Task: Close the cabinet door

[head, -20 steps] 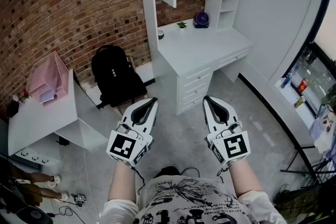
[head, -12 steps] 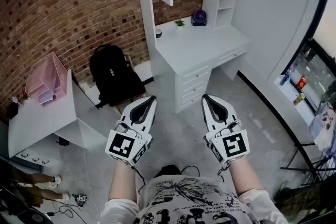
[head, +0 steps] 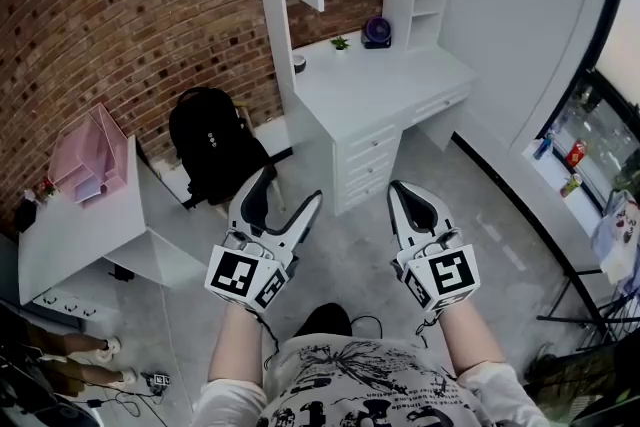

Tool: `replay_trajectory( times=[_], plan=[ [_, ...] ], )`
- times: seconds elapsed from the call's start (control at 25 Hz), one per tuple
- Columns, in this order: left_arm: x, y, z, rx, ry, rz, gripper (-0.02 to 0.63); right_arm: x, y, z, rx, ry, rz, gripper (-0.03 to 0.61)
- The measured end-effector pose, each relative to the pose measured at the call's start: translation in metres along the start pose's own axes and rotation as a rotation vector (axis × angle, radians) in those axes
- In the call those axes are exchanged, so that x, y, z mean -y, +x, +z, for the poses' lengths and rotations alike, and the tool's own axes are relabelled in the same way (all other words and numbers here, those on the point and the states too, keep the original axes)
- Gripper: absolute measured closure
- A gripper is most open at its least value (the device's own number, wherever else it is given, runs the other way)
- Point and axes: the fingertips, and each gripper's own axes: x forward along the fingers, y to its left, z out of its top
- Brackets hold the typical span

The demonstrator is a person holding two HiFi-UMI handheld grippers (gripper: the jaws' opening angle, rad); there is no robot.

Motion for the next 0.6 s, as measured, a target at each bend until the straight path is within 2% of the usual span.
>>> replay_trajectory(
  times=[0.24, 0.44, 0.6],
  plan=[
    [-0.016, 0.032, 0.001, -0.045, 0.085, -0.019, 0.265, 0.008, 0.022, 0.002, -0.008, -0.015, 0.035, 0.563],
    [-0.053, 0.074, -0.009, -0.023, 0.041, -0.024, 0.265, 0.035, 0.066, -0.009, -0.009, -0.025, 0.019, 0.563],
    [-0.098, 0.119, -0.018, -0.003, 0.027, -0.050, 0.265, 0.062, 0.122, -0.018, -0.018, -0.034, -0.020, 0.563]
  ],
)
